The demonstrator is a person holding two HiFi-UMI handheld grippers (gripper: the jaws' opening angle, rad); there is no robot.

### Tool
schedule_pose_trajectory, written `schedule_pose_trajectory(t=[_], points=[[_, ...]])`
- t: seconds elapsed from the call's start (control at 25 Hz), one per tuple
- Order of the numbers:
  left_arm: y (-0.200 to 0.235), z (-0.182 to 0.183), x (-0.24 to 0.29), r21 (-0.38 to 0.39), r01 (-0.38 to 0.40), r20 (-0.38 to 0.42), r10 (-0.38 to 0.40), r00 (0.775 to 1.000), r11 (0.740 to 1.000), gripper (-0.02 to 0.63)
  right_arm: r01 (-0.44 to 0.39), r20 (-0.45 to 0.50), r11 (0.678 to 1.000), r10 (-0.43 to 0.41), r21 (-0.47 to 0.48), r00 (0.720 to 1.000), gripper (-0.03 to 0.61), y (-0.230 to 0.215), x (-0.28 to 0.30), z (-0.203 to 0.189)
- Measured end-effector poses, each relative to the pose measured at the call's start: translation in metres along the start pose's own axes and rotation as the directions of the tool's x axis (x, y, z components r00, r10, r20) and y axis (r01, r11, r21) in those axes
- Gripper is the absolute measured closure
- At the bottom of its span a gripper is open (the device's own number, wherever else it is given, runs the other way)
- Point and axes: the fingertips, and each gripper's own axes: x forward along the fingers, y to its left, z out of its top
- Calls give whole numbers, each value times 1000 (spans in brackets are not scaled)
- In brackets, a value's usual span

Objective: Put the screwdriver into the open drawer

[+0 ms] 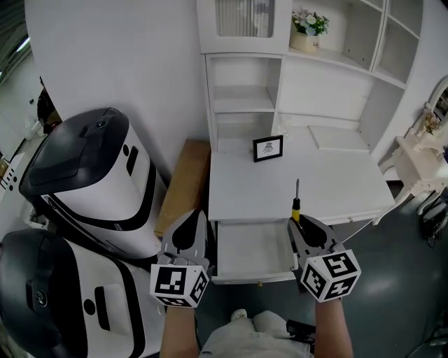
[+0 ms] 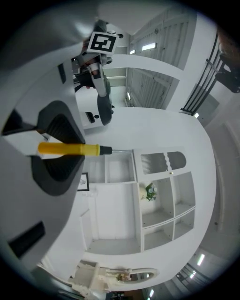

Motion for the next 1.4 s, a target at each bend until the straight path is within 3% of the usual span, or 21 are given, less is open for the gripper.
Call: schedule_pose_trajectory(t=[0.68,1.0,1.4], points=[[10,-62,22,-76,-48,-120,38,992,996,604,-46,-206,999,46,5,977,500,-12,46,-74],[5,-113,30,-79,-57,-237,37,971,995,604,-64,-308,996,78,55,948,500,-18,53,-121],[0,-156,35,-110,-72,-324,32,945,991,604,-68,-436,992,109,109,893,500,-24,55,-180]])
